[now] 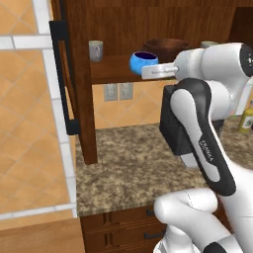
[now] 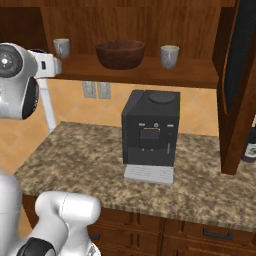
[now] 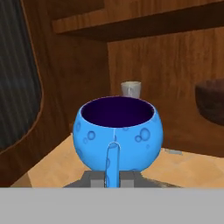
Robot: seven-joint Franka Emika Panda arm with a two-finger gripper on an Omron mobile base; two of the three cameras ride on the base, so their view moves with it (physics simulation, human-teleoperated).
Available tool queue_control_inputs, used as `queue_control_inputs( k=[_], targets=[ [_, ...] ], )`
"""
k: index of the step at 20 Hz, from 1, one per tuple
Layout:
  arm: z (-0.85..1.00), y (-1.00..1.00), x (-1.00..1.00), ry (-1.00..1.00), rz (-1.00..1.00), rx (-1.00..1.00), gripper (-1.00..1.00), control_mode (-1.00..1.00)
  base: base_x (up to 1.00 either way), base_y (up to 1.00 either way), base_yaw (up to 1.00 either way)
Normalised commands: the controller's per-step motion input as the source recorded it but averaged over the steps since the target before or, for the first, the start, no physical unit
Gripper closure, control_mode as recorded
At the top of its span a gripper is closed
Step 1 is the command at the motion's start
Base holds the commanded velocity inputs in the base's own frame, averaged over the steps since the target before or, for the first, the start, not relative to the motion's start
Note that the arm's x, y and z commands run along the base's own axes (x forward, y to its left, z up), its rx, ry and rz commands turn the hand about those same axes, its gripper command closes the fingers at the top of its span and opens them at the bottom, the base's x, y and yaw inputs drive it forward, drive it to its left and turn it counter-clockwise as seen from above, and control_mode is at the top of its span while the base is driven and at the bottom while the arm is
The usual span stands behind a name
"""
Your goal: Gather all objects into one cabinet and sort the glasses and bowls to opposite sides.
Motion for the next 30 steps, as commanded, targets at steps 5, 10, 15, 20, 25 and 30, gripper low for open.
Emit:
queue_control_inputs(
  k=[5,10,15,20,25,30],
  targets=[
    [-0.01,0.71,0.54,0.1,0.03,-0.1,1.0,-1.0,0.0,0.0,0.0],
    [-0.08,0.16,0.7,0.1,0.04,-0.01,1.0,-1.0,0.0,0.0,0.0],
    [-0.14,0.0,0.74,0.04,0.03,0.0,1.0,-1.0,0.0,0.0,0.0],
    [-0.25,0.13,0.6,0.0,0.02,-0.01,1.0,-1.0,0.0,0.0,0.0],
    [-0.05,0.28,0.6,0.0,0.01,-0.01,1.0,-1.0,0.0,0.0,0.0],
    [0.0,0.27,0.61,0.0,0.0,0.0,1.0,-1.0,0.0,0.0,0.0]
  ],
)
